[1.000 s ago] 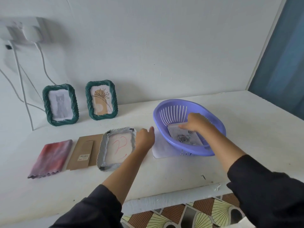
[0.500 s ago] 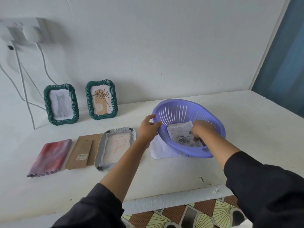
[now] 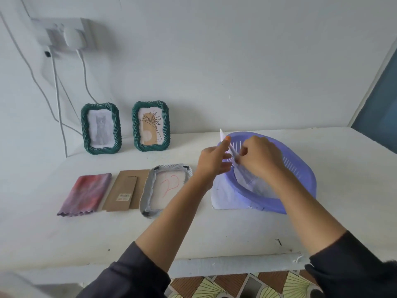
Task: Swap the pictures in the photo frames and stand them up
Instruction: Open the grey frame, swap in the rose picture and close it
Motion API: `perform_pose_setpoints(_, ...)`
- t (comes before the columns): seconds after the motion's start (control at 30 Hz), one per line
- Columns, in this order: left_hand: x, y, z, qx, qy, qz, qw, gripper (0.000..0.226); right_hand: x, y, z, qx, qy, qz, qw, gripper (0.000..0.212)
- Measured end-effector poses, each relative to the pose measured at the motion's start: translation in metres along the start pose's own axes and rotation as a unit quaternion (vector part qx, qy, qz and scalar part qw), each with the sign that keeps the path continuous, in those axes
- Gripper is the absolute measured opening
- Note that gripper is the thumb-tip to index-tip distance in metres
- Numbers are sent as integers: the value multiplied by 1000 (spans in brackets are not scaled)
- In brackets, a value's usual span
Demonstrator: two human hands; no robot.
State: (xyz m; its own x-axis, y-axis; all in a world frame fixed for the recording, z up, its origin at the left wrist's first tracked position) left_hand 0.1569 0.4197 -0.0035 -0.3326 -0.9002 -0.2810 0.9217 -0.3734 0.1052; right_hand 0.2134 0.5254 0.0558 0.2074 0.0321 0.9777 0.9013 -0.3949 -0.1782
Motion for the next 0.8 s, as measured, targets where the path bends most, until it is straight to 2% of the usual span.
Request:
perform_pose_setpoints(0.07, 9, 4, 5, -7, 6, -2, 1000, 30, 8, 9, -37, 44, -2, 14, 999, 14)
perform_pose_setpoints(0.13, 31, 4, 12, -33, 4, 21, 999, 29, 4, 14, -66, 78, -8, 8, 997, 18)
perform_pose_setpoints(0.23, 78, -1, 15, -33, -37, 74, 996, 26, -18, 12, -96, 118, -102, -35, 987, 23)
perform_pose_setpoints(0.33, 120, -5, 11, 2, -48, 91, 995, 22, -43, -2, -101, 72, -138, -53, 986, 40)
perform_pose_setpoints(0.43, 158, -9, 2, 33, -78, 113, 990, 29, -76, -10, -101, -10, -233, -93, 968, 50)
perform_pose_setpoints(0.5, 178, -11, -2, 41, -139, 124, 982, 31, -95, -13, -104, -46, -273, -98, 956, 47)
perform_pose_setpoints(0.6, 197, -11, -5, 38, -261, 117, 957, 34, -117, -13, -115, -52, -263, -94, 959, 41)
perform_pose_setpoints(0.7, 208, -9, -1, 7, -347, 116, 931, 17, -135, -10, -122, -55, -229, -83, 968, 33)
perform_pose_setpoints(0.8, 214, -10, -3, 3, -428, 109, 897, 37, -145, -7, -124, -56, -190, -69, 978, 27)
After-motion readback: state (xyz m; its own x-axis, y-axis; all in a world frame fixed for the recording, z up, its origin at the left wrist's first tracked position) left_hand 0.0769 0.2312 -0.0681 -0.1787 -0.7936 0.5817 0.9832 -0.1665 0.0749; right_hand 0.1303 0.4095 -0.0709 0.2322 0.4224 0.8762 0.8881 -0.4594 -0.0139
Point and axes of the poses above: each hand's wrist, its own y-axis away from the middle knuckle, its own x-axis out of the back of the hand, z = x × y, the point moved 10 cm from there along -y, towards the middle knuckle, and after that the axes turned 14 degrees about y, right-handed, at the moved point
